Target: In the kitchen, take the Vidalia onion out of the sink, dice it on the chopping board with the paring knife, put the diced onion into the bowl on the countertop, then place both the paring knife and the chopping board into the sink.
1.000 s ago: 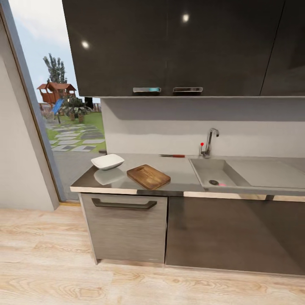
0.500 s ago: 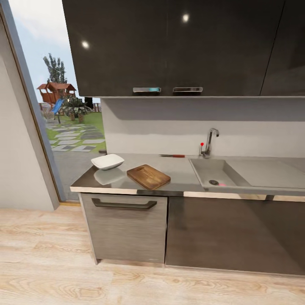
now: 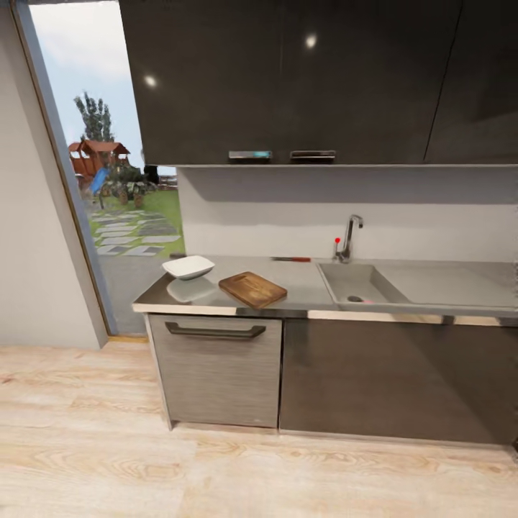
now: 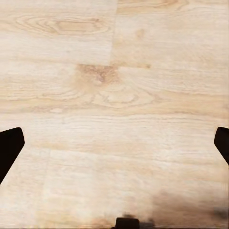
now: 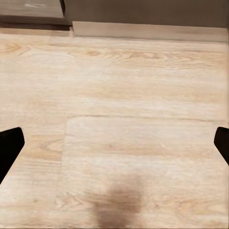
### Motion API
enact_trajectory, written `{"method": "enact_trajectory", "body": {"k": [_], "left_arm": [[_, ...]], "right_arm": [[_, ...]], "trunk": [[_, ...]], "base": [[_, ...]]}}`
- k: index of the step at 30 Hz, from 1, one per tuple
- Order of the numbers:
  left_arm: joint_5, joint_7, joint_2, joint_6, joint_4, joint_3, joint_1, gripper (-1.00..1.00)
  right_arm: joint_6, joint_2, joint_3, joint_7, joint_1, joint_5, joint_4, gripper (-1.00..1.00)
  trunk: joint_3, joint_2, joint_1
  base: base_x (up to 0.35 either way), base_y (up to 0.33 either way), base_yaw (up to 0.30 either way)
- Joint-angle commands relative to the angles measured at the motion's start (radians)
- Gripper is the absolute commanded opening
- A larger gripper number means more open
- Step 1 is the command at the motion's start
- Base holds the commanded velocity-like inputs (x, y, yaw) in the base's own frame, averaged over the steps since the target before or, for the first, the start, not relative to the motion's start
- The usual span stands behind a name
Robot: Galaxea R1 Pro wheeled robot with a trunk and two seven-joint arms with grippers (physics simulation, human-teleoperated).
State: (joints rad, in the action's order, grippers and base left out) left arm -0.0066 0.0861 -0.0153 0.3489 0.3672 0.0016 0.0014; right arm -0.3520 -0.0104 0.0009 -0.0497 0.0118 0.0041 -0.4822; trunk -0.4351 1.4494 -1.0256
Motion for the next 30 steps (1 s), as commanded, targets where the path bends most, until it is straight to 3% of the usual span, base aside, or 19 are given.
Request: {"method": "enact_trajectory", "body": {"k": [1, 9, 14, 16, 18, 21, 24, 30], "left_arm": [[0.0, 0.002, 0.0, 0.001, 0.001, 0.0, 0.0, 1.0], [0.0, 0.002, 0.0, 0.001, 0.001, 0.001, 0.0, 1.0], [0.0, 0.001, 0.0, 0.001, 0.001, 0.001, 0.0, 1.0], [0.0, 0.001, 0.0, 0.001, 0.001, 0.001, 0.0, 1.0], [0.0, 0.001, 0.0, 0.001, 0.001, 0.001, 0.0, 1.0], [0.001, 0.001, -0.001, 0.001, 0.0, 0.001, 0.0, 1.0], [0.001, 0.001, -0.001, 0.001, -0.008, 0.001, 0.0, 1.0], [0.0, 0.0, 0.0, 0.002, -0.019, 0.001, 0.0, 1.0]], "right_arm": [[-0.003, 0.0, 0.0, -0.004, 0.001, 0.0, 0.001, 1.0], [0.004, -0.001, -0.003, -0.027, 0.001, -0.002, -0.004, 1.0], [0.047, -0.004, -0.003, -0.162, 0.001, -0.004, -0.134, 1.0], [0.147, -0.007, -0.002, -0.244, 0.004, -0.006, -0.261, 1.0], [0.255, -0.009, -0.002, -0.281, 0.013, -0.006, -0.364, 1.0], [0.424, -0.012, -0.001, -0.308, 0.037, -0.007, -0.52, 1.0], [0.542, -0.017, 0.0, -0.323, 0.083, -0.006, -0.665, 1.0], [0.749, -0.021, 0.002, -0.351, 0.213, -0.006, -0.788, 1.0]], "trunk": [[-0.001, 0.001, 0.001], [-0.001, 0.001, 0.001], [-0.001, 0.001, 0.001], [-0.001, 0.001, 0.001], [-0.001, 0.001, 0.001], [-0.001, 0.001, 0.001], [-0.001, 0.001, 0.001], [-0.001, 0.001, 0.001]], "base": [[-0.336, 0.0, 0.0], [-0.191, 0.0, 0.0], [-0.014, 0.0, 0.0], [-0.003, 0.0, 0.0], [-0.002, 0.0, 0.0], [0.0, 0.0, 0.0], [0.0, 0.0, 0.0], [0.0, 0.0, 0.0]]}}
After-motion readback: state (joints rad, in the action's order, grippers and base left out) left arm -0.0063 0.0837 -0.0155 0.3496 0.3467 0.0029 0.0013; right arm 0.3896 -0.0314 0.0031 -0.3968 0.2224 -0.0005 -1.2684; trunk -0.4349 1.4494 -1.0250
